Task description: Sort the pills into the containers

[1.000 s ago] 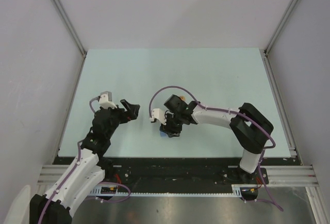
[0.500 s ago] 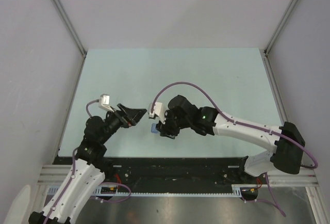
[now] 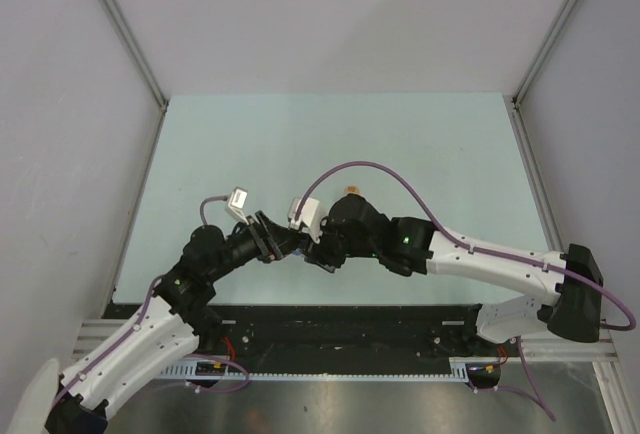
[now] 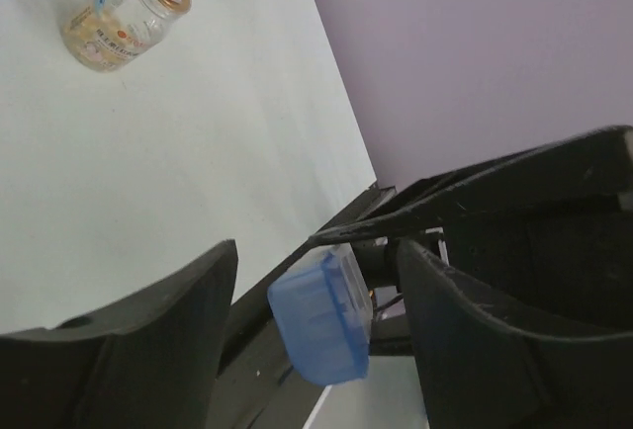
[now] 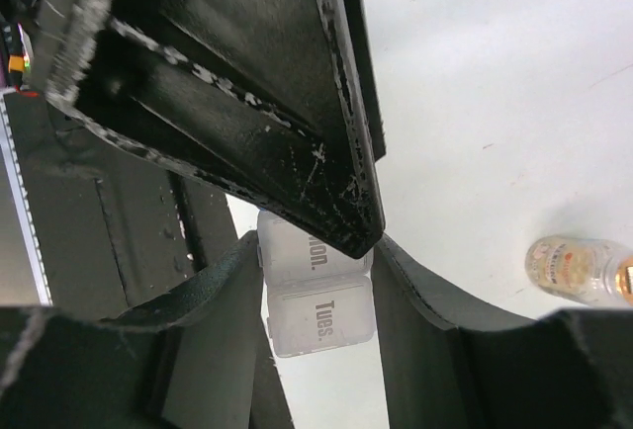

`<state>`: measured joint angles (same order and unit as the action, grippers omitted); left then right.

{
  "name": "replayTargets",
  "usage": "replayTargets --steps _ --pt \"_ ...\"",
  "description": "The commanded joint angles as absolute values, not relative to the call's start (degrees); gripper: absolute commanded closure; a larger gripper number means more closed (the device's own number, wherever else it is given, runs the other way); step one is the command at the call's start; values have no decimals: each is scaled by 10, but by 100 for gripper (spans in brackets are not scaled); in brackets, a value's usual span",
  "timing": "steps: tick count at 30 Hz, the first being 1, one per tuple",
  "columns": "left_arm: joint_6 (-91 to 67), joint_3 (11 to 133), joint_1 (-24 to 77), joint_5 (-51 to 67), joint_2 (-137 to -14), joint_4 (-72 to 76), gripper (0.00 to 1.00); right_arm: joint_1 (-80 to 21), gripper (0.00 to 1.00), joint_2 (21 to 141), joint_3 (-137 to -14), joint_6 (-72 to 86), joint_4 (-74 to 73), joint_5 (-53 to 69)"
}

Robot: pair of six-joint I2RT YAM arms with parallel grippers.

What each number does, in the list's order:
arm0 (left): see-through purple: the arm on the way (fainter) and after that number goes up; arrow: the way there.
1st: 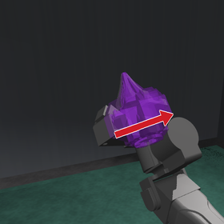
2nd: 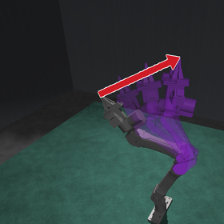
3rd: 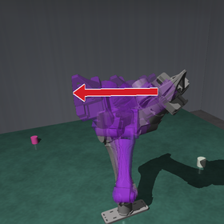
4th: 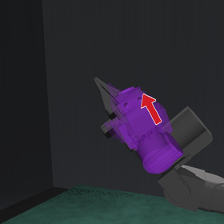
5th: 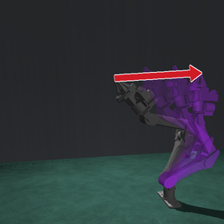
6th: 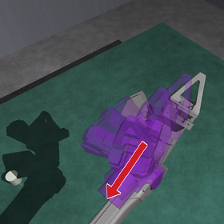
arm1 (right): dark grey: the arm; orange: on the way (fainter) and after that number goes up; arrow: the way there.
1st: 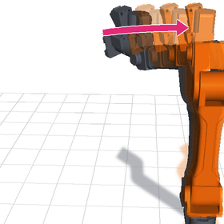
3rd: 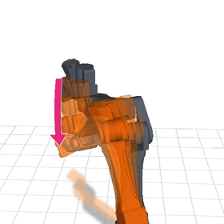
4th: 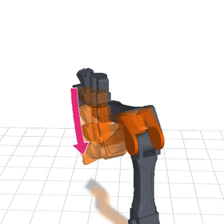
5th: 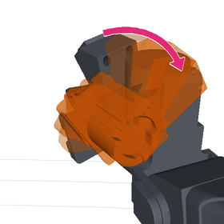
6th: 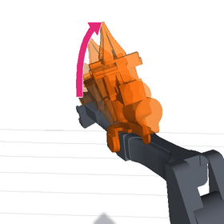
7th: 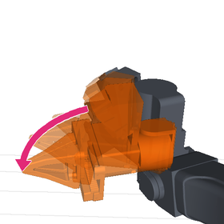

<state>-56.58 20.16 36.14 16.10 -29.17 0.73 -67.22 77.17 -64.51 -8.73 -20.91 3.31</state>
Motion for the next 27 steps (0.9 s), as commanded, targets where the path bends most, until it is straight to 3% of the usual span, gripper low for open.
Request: replayTargets --steps 1,11,13,16,20,23,27 --pt "-571 239 384 132 -304 20 32 -679 100 739 -647 -77 -179 0" --pt "-590 234 402 142 -319 47 70 -686 100 730 -646 -76 -170 -25" --pt "-591 232 403 144 -322 50 81 -689 100 732 -646 -74 -166 -27" --pt "-595 232 405 146 -327 54 98 -695 88 729 -646 -78 -155 -18" --pt "-599 233 405 149 -329 56 100 -703 53 723 -646 -84 -148 -12" --pt "-600 235 405 149 -323 56 99 -710 45 714 -645 -90 -155 -10" --pt "-600 241 405 147 -318 56 100 -710 43 704 -637 -91 -162 -11"
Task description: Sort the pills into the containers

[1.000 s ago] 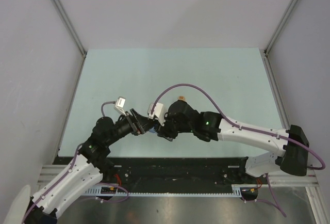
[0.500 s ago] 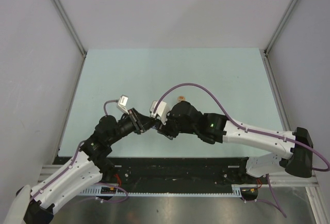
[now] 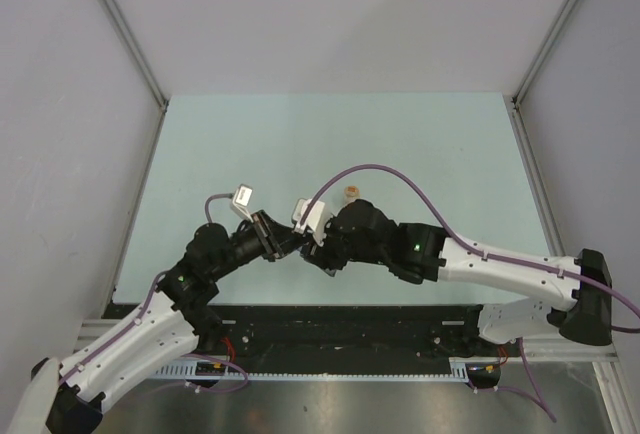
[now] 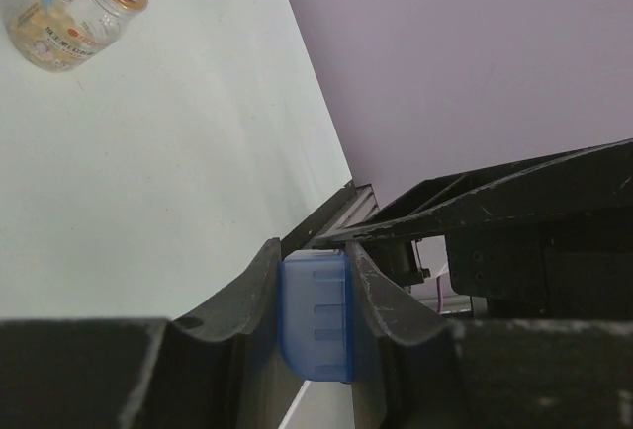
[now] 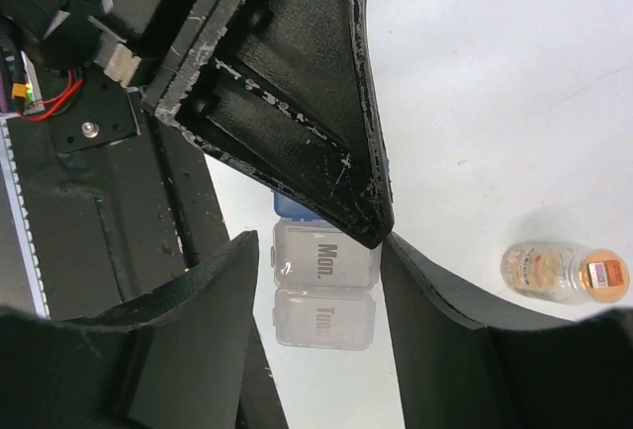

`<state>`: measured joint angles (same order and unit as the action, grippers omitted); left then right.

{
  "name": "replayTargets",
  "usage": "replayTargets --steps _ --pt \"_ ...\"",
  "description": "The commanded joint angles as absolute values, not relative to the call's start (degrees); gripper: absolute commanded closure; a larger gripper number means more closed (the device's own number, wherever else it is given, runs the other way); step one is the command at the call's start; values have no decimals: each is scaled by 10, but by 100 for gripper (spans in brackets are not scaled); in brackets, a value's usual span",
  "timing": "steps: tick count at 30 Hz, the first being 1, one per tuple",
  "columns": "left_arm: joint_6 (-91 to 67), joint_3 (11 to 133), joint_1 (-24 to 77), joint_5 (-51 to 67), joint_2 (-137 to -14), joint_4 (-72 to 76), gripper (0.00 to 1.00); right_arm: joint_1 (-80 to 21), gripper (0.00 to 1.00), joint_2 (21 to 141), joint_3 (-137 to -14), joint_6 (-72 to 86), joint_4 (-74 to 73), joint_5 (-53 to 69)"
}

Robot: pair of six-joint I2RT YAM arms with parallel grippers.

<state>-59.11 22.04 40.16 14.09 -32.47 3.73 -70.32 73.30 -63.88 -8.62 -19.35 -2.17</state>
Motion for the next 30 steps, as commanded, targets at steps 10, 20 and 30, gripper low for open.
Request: replayTargets --steps 10,20,30 --pt "-600 244 405 153 -316 56 100 -710 42 680 -615 -90 -204 9" --pt "-603 247 405 155 -316 56 100 -710 38 652 -586 -85 -211 9" --pt "-611 244 405 158 -312 56 100 -721 39 668 -575 -91 -189 -25"
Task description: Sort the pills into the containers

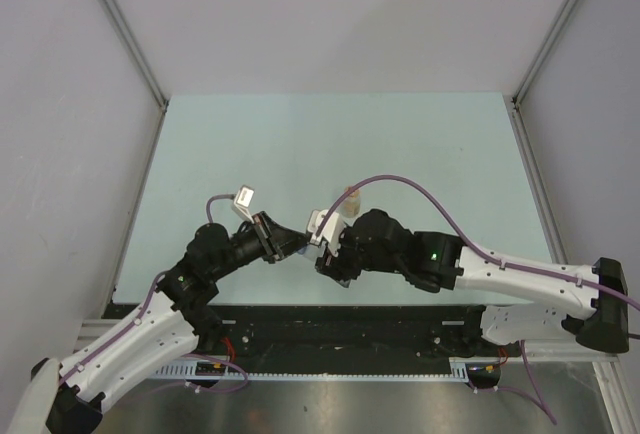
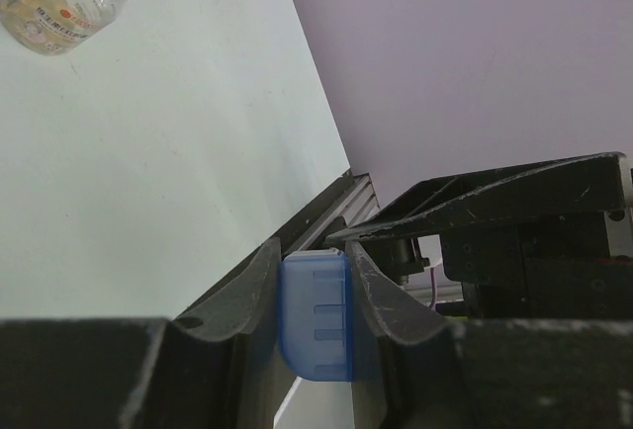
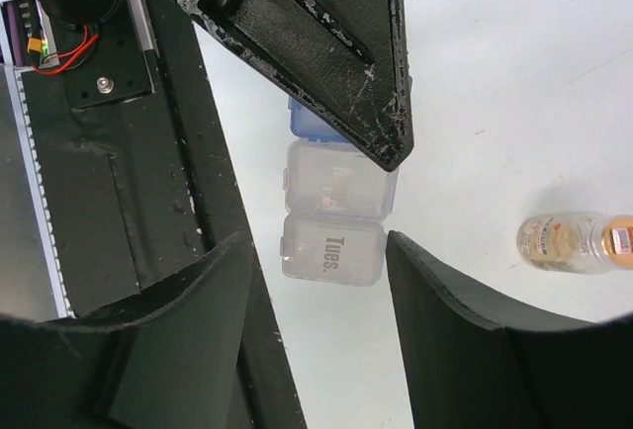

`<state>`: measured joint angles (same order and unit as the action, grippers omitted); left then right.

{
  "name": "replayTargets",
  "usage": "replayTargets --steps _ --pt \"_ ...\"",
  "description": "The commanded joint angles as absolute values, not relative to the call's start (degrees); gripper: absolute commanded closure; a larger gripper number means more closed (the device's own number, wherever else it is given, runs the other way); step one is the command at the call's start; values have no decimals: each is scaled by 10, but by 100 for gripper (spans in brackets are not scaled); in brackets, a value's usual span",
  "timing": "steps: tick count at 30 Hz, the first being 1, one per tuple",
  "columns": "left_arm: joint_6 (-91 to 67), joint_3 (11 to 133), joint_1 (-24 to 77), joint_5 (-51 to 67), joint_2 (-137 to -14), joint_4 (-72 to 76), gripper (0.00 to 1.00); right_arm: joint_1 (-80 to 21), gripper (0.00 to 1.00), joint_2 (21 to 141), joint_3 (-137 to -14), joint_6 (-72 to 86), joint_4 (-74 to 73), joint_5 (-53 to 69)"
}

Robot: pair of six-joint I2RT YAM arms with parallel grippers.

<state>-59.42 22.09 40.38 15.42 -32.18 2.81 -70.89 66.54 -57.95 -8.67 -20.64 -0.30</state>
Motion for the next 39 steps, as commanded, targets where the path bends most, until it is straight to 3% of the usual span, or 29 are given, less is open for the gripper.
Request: replayTargets --steps 1,15,22,27,39 --pt "-613 244 405 159 -312 56 100 -722 39 673 -575 -91 -189 -28" --pt "-615 244 405 164 -316 59 100 -737 41 687 -570 -97 -171 -78" --pt "-614 242 405 165 -315 59 100 -737 65 684 -570 -94 -177 -59" --pt "-613 240 405 170 -315 60 100 -725 72 669 -568 -88 -184 11" --pt "-589 254 405 189 -318 67 100 -662 77 631 -569 -62 -188 237"
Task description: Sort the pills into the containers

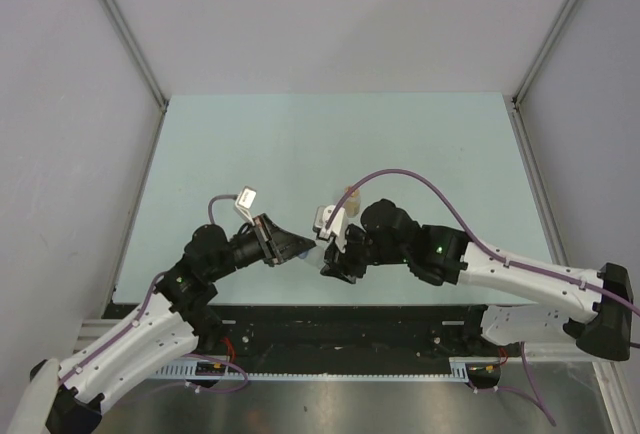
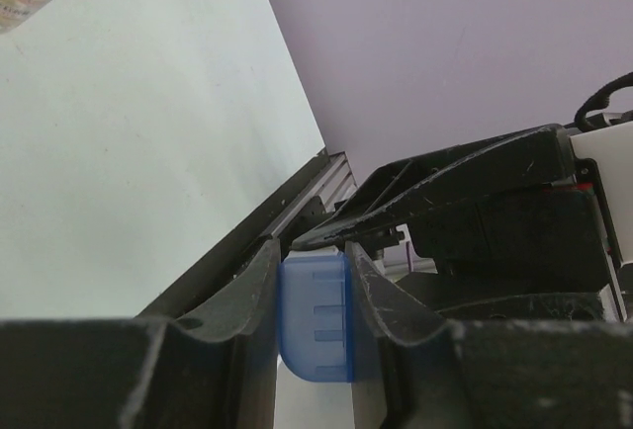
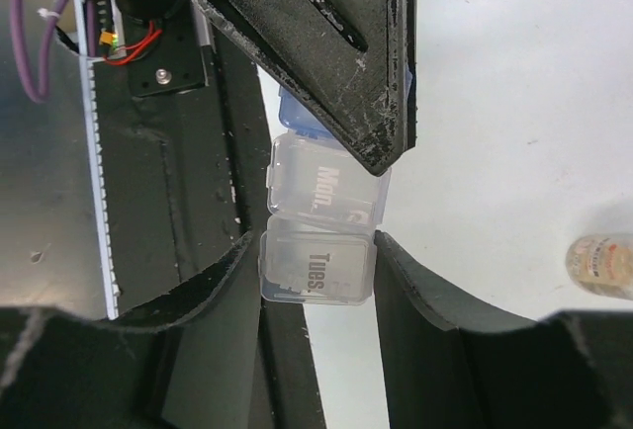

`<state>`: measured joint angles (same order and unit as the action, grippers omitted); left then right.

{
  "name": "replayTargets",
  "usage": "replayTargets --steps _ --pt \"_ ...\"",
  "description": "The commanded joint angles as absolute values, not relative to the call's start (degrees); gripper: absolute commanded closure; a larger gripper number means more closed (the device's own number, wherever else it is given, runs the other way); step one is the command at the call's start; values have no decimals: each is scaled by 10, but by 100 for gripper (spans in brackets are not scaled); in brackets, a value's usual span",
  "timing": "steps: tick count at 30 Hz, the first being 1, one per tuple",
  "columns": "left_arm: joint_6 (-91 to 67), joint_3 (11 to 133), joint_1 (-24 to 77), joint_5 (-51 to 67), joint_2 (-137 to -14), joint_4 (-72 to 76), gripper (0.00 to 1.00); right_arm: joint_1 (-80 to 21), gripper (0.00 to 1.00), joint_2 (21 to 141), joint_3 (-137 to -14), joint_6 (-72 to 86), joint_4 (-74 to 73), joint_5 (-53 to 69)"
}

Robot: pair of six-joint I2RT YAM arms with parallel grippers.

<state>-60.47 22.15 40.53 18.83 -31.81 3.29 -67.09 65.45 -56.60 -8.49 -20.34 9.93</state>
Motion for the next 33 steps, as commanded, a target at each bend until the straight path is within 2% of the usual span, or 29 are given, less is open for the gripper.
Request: replayTargets --steps 1,4,8,10,29,33 --pt "-584 256 405 194 -319 68 100 -657 77 629 -568 -61 -187 246" --pt "-577 261 405 207 -323 72 100 -641 75 624 -569 -49 -182 269" --pt "-570 265 405 222 -327 77 100 -626 43 612 -569 -46 -182 242" --pt "-568 267 405 228 -327 80 100 -621 39 607 -569 -49 -185 213" --pt "-565 265 405 247 -337 90 100 -575 34 559 -569 -41 -213 73" --pt "-568 261 405 244 -337 90 100 -577 33 545 -568 -41 -203 130"
